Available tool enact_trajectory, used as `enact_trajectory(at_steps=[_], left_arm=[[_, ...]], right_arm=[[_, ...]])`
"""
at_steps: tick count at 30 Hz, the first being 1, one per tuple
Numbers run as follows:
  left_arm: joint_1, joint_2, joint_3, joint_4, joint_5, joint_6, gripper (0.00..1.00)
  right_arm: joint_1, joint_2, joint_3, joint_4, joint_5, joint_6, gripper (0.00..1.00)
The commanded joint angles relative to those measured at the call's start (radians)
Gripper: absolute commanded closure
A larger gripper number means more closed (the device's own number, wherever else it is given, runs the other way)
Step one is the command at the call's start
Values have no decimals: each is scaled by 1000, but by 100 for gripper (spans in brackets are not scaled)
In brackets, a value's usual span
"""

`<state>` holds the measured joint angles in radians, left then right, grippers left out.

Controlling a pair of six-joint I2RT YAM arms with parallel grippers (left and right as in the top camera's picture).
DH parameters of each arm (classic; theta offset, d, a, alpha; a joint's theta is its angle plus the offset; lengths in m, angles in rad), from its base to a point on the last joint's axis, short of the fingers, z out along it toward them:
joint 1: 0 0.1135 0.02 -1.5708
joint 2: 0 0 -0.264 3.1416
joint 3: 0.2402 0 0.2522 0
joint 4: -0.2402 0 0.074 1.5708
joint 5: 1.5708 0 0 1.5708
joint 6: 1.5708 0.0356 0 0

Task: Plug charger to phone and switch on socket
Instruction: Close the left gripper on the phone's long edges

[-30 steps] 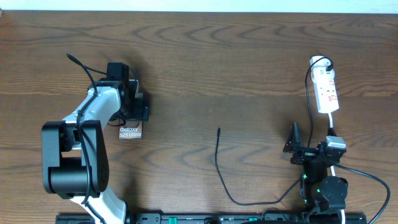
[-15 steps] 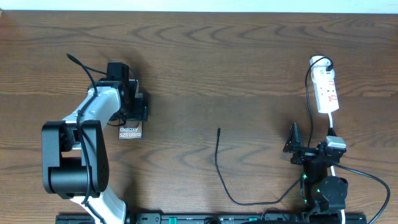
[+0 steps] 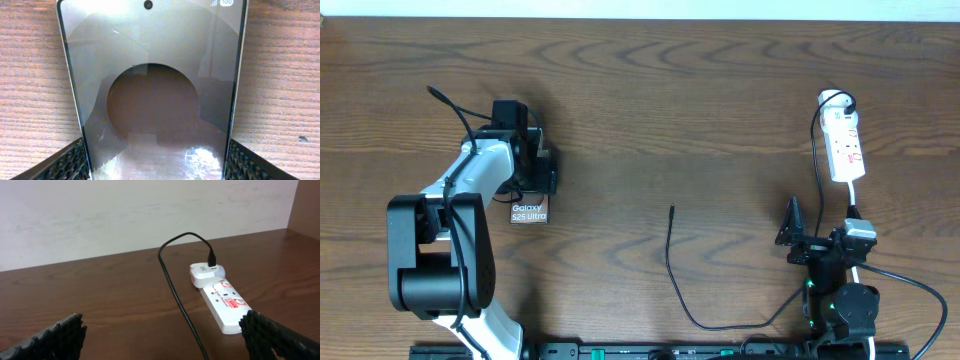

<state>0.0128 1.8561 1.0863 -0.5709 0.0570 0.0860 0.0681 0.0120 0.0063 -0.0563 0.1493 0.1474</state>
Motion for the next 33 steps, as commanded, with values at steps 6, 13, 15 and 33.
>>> enact_trajectory(at_steps=[6, 13, 15, 33], left_arm=[[3, 33, -35, -7, -13, 0, 24], [3, 33, -35, -7, -14, 0, 25], [3, 33, -35, -8, -13, 0, 25], [3, 33, -35, -8, -14, 0, 29]], right_arm=[[6, -5, -1, -4, -2, -14, 1], [6, -5, -1, -4, -2, -14, 1], [6, -5, -1, -4, -2, -14, 1], [6, -5, -1, -4, -2, -14, 1]])
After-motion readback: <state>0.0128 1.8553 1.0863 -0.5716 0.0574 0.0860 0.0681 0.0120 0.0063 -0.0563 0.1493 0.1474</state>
